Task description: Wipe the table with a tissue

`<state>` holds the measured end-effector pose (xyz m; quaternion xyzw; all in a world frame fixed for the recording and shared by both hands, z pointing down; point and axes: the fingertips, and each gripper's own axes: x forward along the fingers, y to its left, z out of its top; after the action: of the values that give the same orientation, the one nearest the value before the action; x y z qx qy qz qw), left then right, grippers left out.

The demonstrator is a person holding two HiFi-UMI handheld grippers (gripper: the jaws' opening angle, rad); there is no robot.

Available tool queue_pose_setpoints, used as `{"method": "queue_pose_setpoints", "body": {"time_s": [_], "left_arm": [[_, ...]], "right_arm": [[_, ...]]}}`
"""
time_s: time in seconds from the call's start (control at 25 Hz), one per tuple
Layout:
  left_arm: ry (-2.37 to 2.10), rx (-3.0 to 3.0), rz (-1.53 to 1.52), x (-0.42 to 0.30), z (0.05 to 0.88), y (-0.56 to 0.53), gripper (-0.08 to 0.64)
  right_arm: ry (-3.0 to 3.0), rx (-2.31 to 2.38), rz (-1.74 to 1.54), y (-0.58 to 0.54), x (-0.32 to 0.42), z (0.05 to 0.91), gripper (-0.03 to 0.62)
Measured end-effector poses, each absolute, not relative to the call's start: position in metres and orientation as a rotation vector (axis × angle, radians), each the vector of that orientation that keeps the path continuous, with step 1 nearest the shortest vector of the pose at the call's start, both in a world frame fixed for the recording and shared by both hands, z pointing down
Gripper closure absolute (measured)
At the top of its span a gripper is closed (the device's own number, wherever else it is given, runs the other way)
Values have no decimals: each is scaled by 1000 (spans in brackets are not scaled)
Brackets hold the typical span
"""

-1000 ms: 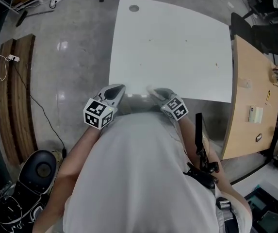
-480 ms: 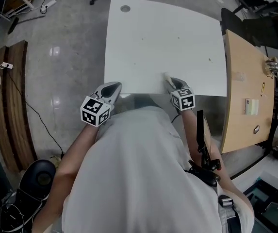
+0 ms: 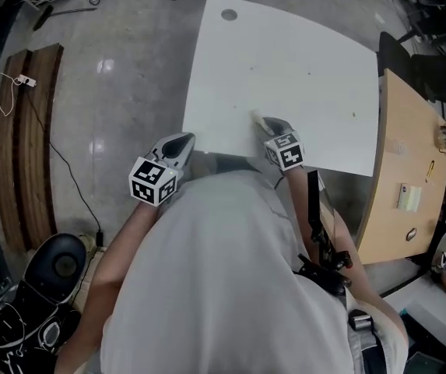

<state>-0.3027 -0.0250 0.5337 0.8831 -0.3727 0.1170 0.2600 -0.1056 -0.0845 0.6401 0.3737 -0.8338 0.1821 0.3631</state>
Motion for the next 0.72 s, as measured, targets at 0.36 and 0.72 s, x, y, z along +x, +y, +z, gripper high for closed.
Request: {"method": "queue_pose_setpoints", "body": {"time_s": [0.36, 0.72], "left_arm": [[-1111, 2324, 323, -324, 539, -29, 556], [-1141, 2311, 321, -324, 541, -34, 555]], "right_arm": [[-2135, 940, 441, -139, -125, 645, 495], [-2046, 966, 408, -134, -141, 656, 495]]}}
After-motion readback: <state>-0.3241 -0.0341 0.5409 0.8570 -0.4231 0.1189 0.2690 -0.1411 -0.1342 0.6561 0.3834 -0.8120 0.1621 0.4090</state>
